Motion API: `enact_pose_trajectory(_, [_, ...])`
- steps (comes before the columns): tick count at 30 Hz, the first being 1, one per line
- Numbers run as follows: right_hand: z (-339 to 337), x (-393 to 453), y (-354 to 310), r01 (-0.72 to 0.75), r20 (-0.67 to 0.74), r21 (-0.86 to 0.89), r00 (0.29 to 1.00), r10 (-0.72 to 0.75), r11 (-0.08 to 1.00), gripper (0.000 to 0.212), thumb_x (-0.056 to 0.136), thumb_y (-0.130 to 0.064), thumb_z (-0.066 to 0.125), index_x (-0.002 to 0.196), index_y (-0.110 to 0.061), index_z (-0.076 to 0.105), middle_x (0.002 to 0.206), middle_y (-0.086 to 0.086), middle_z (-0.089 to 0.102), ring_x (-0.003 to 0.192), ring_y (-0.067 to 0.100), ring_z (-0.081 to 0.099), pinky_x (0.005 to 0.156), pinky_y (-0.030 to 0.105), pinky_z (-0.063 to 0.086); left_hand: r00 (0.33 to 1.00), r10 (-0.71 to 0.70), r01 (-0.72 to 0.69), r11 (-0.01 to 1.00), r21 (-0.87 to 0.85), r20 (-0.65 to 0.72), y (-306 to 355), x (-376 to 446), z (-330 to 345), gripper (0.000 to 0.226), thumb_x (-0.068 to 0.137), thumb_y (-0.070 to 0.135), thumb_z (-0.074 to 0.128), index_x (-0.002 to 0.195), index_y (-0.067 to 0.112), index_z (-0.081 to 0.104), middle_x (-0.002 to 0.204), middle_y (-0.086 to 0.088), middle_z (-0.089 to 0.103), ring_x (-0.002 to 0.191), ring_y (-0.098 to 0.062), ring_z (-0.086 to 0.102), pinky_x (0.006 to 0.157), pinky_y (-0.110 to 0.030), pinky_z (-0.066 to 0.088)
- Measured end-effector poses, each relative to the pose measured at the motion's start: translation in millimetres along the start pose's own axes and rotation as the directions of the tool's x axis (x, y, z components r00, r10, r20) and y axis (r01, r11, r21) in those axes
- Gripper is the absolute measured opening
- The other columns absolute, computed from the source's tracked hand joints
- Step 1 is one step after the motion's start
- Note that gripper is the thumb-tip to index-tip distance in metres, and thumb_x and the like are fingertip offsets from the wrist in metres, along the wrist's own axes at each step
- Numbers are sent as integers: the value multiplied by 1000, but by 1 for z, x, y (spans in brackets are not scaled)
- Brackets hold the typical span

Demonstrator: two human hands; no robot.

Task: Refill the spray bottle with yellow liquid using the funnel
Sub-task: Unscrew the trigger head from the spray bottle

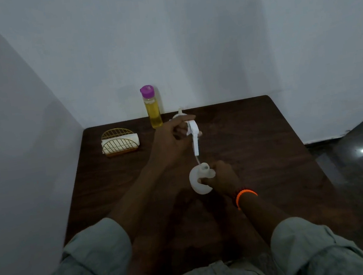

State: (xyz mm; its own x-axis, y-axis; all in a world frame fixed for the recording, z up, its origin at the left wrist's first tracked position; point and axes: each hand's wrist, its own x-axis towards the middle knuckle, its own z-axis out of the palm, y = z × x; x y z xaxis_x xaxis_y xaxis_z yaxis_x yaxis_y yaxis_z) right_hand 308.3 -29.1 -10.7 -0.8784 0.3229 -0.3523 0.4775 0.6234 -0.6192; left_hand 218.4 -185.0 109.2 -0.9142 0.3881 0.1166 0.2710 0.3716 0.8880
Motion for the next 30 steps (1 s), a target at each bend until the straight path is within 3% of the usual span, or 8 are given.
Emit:
enact_pose_trajectory(3, [0,-1,-1,-6,-3,4,1000,6,1000,65,69,-48,85,117,-9,63,112,4,66,100,20,63,81,36,55,998,-36,30,993,-113,-46,-6,10,-21,45,78,35,75,119,18,69,110,-2,74,103,-17,71,87,-43,59])
enact_pose_trajectory(7, [0,0,-2,-4,14,10,1000,4,1000,65,69,-48,84,118,-11,64,114,4,67,101,19,64,85,38,57,940,-333,282,882,-379,-77,-27,15,-36,31,87,9,71,118,11,69,106,-4,76,101,-21,72,79,-38,60])
enact_pose_trajectory(10, [-1,0,-2,-18,19,10,1000,18,1000,64,72,-45,84,120,-10,61,116,2,62,107,21,62,87,37,55,847,-532,452,717,-530,2,-49,7,-43,22,89,8,69,109,15,73,110,-3,75,106,-23,70,79,-35,58])
enact_pose_trajectory(13, [0,1,-2,-15,22,18,1000,14,1000,63,70,-46,85,117,-11,62,113,2,64,104,20,63,85,38,56,735,-676,552,544,-632,60,-63,-4,-43,27,93,10,63,119,14,68,116,-2,72,105,-18,67,82,-33,57])
enact_pose_trajectory(17, [0,2,0,-11,26,11,1000,11,1000,63,73,-44,84,120,-10,60,112,-2,58,103,18,60,80,32,52,612,-774,607,330,-723,161,-80,-15,-43,31,88,13,72,119,18,70,116,-5,70,102,-16,66,78,-29,56])
enact_pose_trajectory(21, [1,4,1,-18,28,26,999,17,999,64,72,-43,84,122,-10,59,116,0,59,106,17,59,84,32,53,546,-801,575,143,-805,247,-86,-22,-43,36,86,20,75,119,12,65,117,-9,66,99,-17,63,74,-27,52])
enact_pose_trajectory(24, [2,6,3,-28,39,36,999,26,999,65,73,-42,84,124,-9,59,117,1,60,103,16,58,84,31,53,529,-807,553,96,-828,260,-88,-26,-43,37,87,20,74,121,12,61,118,-10,64,101,-19,61,85,-29,50])
enact_pose_trajectory(30, [4,7,6,-31,26,47,999,29,998,67,73,-41,84,127,-11,58,125,4,58,101,11,53,83,29,51,566,-805,507,171,-845,176,-93,-26,-55,36,86,13,74,121,16,68,119,-7,68,106,-18,65,79,-29,54])
